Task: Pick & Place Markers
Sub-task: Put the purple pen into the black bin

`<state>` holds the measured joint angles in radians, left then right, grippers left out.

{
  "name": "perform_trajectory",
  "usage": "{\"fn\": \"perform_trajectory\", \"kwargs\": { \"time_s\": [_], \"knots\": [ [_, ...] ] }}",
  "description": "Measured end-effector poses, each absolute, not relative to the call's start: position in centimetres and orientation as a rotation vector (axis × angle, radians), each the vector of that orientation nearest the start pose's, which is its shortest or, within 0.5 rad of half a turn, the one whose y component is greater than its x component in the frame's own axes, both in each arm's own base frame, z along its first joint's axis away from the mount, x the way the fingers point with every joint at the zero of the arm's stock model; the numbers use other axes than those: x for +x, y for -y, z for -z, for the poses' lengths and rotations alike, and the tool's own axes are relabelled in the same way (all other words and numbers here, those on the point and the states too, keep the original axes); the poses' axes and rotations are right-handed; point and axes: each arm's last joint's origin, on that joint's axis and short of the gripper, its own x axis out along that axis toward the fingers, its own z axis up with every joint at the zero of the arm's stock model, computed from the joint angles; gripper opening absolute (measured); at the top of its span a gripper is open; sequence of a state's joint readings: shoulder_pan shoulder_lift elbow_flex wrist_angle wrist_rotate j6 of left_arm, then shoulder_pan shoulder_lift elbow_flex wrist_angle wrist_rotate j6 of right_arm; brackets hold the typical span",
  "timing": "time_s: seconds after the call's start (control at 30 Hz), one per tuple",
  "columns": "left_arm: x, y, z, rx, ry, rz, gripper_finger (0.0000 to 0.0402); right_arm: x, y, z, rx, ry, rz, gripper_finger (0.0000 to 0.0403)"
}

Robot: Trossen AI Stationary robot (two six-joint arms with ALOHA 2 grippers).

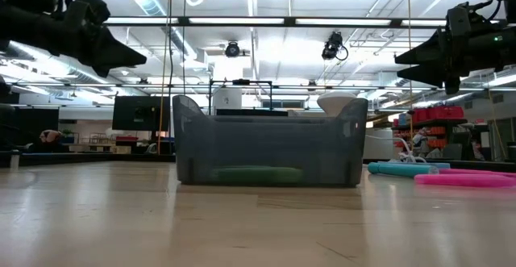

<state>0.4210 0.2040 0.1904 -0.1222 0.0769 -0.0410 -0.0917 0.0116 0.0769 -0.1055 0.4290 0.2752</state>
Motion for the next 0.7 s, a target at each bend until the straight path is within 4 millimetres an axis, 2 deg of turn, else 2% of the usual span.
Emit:
{"fn": "perform_trajectory", "kwargs": {
  "time_s": [0.4,0.7],
  "knots": [
    [8.5,-3.4,-18.7,-0.063,-0.043,-0.278,0.0014,8.9,2.0,-17.9,0.262,0.032,0.523,0.0231],
    [8.7,-3.4,-17.4,-0.117,-0.030,-0.272,0.0014,8.9,2.0,-17.9,0.262,0.032,0.523,0.0231]
  ]
}}
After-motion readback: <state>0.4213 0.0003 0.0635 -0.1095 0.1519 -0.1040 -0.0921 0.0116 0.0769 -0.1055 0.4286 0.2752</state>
